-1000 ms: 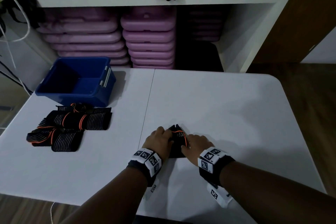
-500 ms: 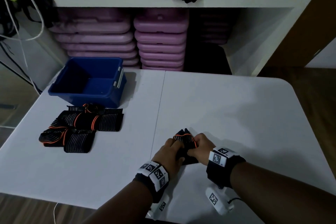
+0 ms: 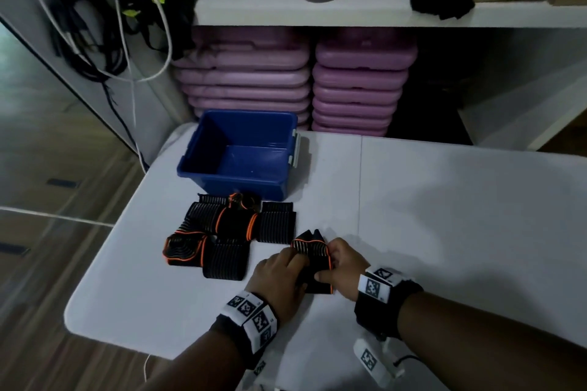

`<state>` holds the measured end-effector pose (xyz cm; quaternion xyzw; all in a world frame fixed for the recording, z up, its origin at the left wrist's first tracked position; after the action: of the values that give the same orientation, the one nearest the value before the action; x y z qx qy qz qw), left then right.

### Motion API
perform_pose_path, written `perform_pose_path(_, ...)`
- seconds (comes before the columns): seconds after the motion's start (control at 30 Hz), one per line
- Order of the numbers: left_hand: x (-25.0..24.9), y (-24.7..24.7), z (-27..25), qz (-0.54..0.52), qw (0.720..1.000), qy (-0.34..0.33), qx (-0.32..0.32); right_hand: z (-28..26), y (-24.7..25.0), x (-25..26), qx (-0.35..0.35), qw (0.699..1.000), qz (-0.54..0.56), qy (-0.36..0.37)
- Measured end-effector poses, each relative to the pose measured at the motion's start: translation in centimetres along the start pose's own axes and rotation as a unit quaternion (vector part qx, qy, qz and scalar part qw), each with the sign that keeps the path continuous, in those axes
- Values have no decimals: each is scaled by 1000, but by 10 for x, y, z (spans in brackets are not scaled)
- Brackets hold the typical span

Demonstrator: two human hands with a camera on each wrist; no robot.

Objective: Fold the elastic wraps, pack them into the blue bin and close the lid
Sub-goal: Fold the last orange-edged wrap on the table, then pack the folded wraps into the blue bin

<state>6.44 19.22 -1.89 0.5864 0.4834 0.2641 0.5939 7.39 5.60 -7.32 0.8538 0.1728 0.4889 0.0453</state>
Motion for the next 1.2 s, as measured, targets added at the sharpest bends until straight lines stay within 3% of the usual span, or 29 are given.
perform_pose_path(0.2,65,16,-18,35,999,16,-3,21,-61,31,17,1000,10,24)
perform_pose_path(0.37,100,44,-24,-86,993,38,-67,20,-77,69,-5,997,61,48)
perform_pose_path(0.5,141,75,-24,-289,937,118,-157,19,-83,108,-16,989,126,76)
perform_pose_path(0.57,158,81,-18,-401,889,162,-149,20,-86,130,-16,985,144,95)
perform_pose_path(0.63,171,92,-10,-440,868,181,-143,24,-89,150,-9,982,155,105)
perform_pose_path(0.77,176,127,3,-440,869,154,-165,40,-97,182,18,974,214,78)
perform_pose_path(0.9,172,160,14,-399,894,99,-181,51,-101,216,90,974,198,68)
perform_pose_path(1.07,222,181,37,-371,886,119,-254,79,-72,265,52,992,26,109)
perform_pose_path(1.13,246,188,47,-253,917,153,-267,94,-59,285,19,989,-70,132)
perform_pose_path(1.2,257,181,59,-107,958,181,-195,107,-48,308,-21,969,-185,160)
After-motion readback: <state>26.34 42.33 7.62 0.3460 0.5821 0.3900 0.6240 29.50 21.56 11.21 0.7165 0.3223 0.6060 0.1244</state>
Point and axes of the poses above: each hand's wrist, its own z-axis towards the middle knuckle, its own y-axis out of the back of the hand, x = y × z, the point moved 9 cm from there along z, towards the middle knuckle, and after that the axes turned 5 degrees about z, right-handed, at the moved point
